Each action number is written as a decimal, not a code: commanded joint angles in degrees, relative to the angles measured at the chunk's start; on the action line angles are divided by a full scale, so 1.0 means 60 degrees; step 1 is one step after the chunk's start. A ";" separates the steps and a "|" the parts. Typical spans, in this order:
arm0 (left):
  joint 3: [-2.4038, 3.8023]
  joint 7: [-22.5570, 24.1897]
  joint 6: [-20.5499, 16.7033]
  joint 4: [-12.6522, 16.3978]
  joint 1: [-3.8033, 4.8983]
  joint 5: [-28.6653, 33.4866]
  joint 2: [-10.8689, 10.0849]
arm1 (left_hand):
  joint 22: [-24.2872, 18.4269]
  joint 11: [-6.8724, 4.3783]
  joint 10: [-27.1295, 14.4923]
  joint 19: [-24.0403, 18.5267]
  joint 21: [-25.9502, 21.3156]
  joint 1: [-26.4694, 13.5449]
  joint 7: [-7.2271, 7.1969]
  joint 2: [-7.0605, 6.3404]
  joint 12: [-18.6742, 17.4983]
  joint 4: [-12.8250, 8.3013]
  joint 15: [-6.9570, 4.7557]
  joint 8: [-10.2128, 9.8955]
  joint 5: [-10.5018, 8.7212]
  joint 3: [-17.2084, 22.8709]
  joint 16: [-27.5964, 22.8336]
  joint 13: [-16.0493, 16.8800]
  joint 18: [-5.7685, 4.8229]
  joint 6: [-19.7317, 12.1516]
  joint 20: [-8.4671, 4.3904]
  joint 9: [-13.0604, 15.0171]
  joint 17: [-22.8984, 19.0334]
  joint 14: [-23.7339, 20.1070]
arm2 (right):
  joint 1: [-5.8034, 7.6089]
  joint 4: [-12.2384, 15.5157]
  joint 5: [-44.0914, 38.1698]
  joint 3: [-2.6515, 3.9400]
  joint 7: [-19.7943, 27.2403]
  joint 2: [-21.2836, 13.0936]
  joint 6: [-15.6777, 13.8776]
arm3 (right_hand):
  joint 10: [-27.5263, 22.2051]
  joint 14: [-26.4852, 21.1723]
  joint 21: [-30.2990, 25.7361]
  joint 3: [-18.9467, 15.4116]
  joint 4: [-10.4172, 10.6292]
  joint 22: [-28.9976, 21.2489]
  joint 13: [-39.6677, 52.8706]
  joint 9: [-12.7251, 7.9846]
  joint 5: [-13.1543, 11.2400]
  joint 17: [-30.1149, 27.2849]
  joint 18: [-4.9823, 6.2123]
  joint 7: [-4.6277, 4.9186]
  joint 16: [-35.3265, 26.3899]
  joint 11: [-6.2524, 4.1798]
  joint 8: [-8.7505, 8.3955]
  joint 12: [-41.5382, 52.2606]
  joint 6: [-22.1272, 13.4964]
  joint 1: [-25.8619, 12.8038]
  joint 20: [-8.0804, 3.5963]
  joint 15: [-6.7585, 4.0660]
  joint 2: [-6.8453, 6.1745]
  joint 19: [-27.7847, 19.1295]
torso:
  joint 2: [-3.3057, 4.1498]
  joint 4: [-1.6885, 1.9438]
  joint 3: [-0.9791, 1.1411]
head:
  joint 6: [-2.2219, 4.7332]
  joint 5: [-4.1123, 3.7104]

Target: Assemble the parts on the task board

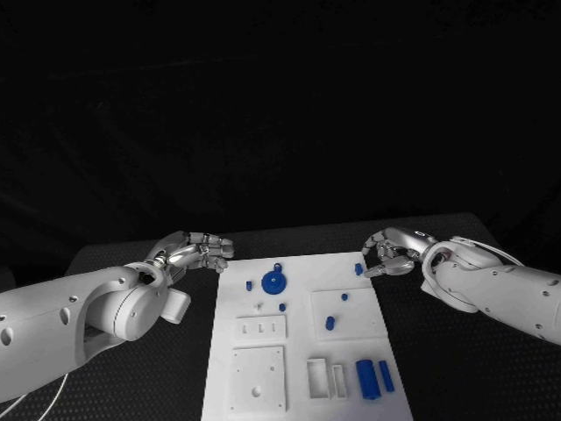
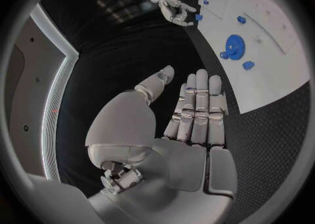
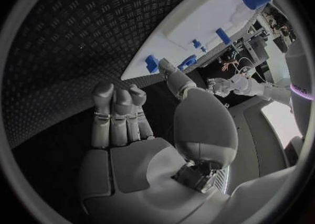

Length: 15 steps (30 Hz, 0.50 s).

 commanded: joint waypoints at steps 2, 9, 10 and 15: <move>0.0006 0.0131 0.0180 -0.0016 0.0005 -0.0045 0.0039 | 0.0181 0.0045 0.0031 -0.0068 0.0056 -0.0071 0.0023 -0.0038 -0.0035 -0.0014 0.0013 -0.0013 -0.0002 0.0042 -0.0052 0.0008 0.0100 0.0049 0.0015 0.0008 0.0015 -0.0023 | -0.0091 -0.0086 0.0408 0.0002 0.0426 0.0114 0.0180 | -0.0030 -0.0041 -0.0016 -0.0049 -0.0042 0.0171 0.0019 0.0037 -0.0042 0.0035 0.0406 -0.0116 0.0026 -0.0110 0.0033 0.0011 0.0044 0.0155 -0.0023 -0.0086 0.0150 -0.0062 | 0.0004 0.0009 -0.0014 | -0.0037 0.0019; 0.0006 0.0123 0.0187 -0.0021 0.0003 -0.0045 0.0039 | 0.0181 0.0047 0.0027 -0.0069 0.0056 -0.0071 0.0024 -0.0036 -0.0039 -0.0013 0.0014 -0.0015 -0.0001 0.0043 -0.0054 0.0008 0.0099 0.0047 0.0015 0.0009 0.0016 -0.0023 | -0.0245 -0.0239 0.0408 -0.0001 0.0476 0.0277 0.0197 | -0.0011 -0.0031 0.0011 0.0062 -0.0047 0.0171 0.0016 0.0065 -0.0042 0.0066 0.0406 -0.0192 0.0059 -0.0180 0.0073 0.0039 0.0075 0.0404 -0.0036 -0.0150 0.0355 -0.0035 | 0.0006 -0.0001 -0.0047 | -0.0062 0.0000; 0.0006 0.0125 0.0185 -0.0023 0.0003 -0.0045 0.0040 | 0.0181 0.0047 0.0026 -0.0069 0.0056 -0.0071 0.0025 -0.0036 -0.0040 -0.0013 0.0014 -0.0016 -0.0001 0.0044 -0.0054 0.0008 0.0100 0.0046 0.0015 0.0009 0.0017 -0.0023 | -0.0265 -0.0282 0.0408 -0.0002 0.0476 0.0311 0.0211 | -0.0011 -0.0032 0.0014 0.0081 -0.0038 0.0171 0.0015 0.0068 -0.0042 0.0070 0.0406 -0.0198 0.0062 -0.0187 0.0077 0.0040 0.0078 0.0428 -0.0035 -0.0158 0.0362 -0.0034 | 0.0009 0.0002 -0.0049 | -0.0060 -0.0006; 0.0006 0.0114 0.0188 -0.0013 0.0003 -0.0045 0.0026 | 0.0181 0.0049 0.0024 -0.0070 0.0057 -0.0071 0.0026 -0.0033 -0.0042 -0.0012 0.0014 -0.0018 0.0000 0.0045 -0.0056 0.0008 0.0100 0.0044 0.0016 0.0009 0.0018 -0.0023 | -0.0357 -0.0343 0.0407 -0.0005 0.0502 0.0362 0.0250 | -0.0019 -0.0047 0.0022 0.0400 0.0066 0.0167 -0.0001 0.0089 -0.0042 0.0090 0.0406 -0.0232 0.0064 -0.0221 0.0108 0.0044 0.0104 0.0697 -0.0029 -0.0193 0.0450 -0.0034 | -0.0001 -0.0003 -0.0061 | -0.0082 0.0007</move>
